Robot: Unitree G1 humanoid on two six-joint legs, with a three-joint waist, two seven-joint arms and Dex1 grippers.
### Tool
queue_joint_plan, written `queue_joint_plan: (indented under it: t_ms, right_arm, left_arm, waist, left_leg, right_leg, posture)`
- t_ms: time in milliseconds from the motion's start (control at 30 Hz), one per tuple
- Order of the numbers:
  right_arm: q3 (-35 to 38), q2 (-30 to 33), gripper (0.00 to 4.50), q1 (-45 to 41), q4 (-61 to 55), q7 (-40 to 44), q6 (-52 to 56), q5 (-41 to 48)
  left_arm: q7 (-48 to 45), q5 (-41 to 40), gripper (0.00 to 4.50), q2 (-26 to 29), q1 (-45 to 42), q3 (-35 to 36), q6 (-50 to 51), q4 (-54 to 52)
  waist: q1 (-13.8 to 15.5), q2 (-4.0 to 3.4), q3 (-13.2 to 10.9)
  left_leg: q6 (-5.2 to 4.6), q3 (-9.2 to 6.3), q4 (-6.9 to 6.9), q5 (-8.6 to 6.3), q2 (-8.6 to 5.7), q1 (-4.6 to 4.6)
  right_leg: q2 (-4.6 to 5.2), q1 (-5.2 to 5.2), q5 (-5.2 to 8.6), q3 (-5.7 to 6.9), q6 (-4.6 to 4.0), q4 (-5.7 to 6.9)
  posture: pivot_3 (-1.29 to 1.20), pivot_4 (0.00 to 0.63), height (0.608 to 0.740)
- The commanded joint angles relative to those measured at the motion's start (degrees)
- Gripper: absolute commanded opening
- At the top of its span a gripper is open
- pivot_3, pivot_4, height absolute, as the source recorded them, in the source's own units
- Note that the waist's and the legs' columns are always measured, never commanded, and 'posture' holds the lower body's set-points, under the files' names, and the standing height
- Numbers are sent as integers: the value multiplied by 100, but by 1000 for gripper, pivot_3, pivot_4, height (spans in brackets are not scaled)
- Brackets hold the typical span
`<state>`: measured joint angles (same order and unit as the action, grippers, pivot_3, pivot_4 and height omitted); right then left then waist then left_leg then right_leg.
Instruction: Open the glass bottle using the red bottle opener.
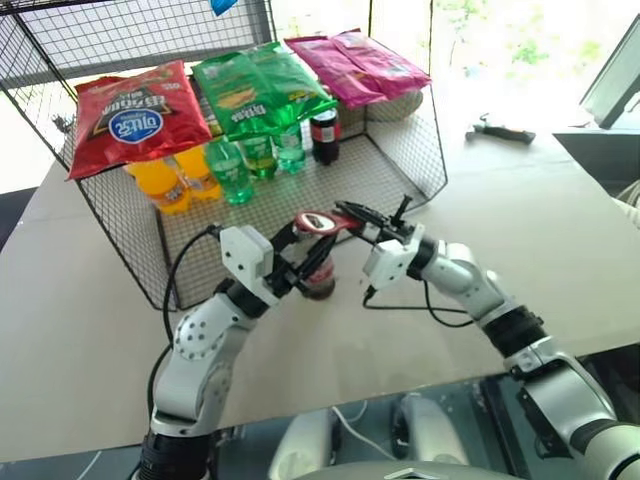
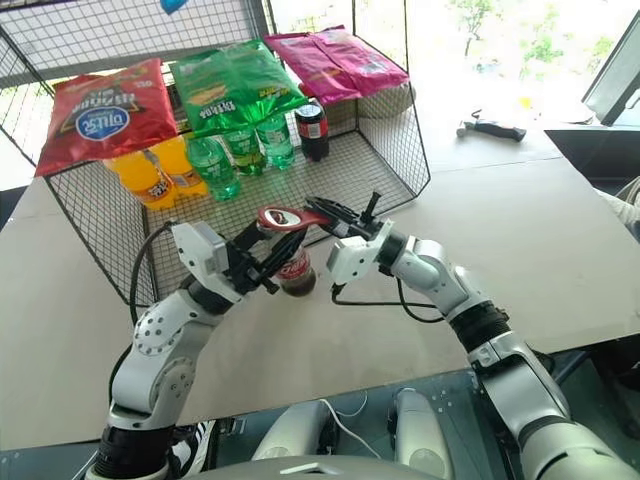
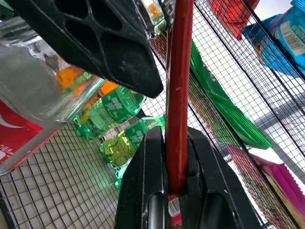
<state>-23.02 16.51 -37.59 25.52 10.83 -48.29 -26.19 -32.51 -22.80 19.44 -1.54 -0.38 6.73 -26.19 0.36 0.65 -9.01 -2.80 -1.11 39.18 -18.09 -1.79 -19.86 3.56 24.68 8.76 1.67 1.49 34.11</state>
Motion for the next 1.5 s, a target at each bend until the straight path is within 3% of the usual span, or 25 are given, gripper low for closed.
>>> queue_joint_plan:
  t_ms: [33, 467, 967, 1500]
  right_arm:
    - [-341, -158, 0, -232, 381, 82, -458, -196]
    - [-750, -551, 0, -863, 1834, 288, -1624, -327]
    - [-811, -902, 0, -1178, 2393, 882, -1910, 25]
    - [-762, -310, 0, -1910, 2020, -1217, -2198, -2177]
  left_arm:
    - [-24, -18, 1912, 51, 74, -124, 243, 10]
    - [48, -82, 1912, 65, 134, -113, 485, -205]
    - [72, -52, 1912, 2, 124, -128, 548, -196]
    - [69, -6, 1912, -69, 72, -135, 484, -17]
  waist:
    - [-18, 0, 0]
    - [-114, -18, 18]
    - [-116, -31, 26]
    - [-111, -34, 24]
  left_leg:
    - [0, 0, 0, 0, 1, 6]
    - [-1, 4, 0, 0, 1, 14]
    - [-1, 6, 0, -1, 3, 20]
    - [0, 7, -4, 0, -1, 15]
  right_leg:
    - [0, -5, 1, 0, 0, 0]
    - [1, -9, 1, -9, -1, 6]
    - [0, -9, 1, -14, -2, 15]
    - [5, -4, 2, -14, -3, 17]
  posture:
    - [0, 150, 735]
    - [0, 150, 735]
    - [0, 150, 735]
    - [0, 150, 735]
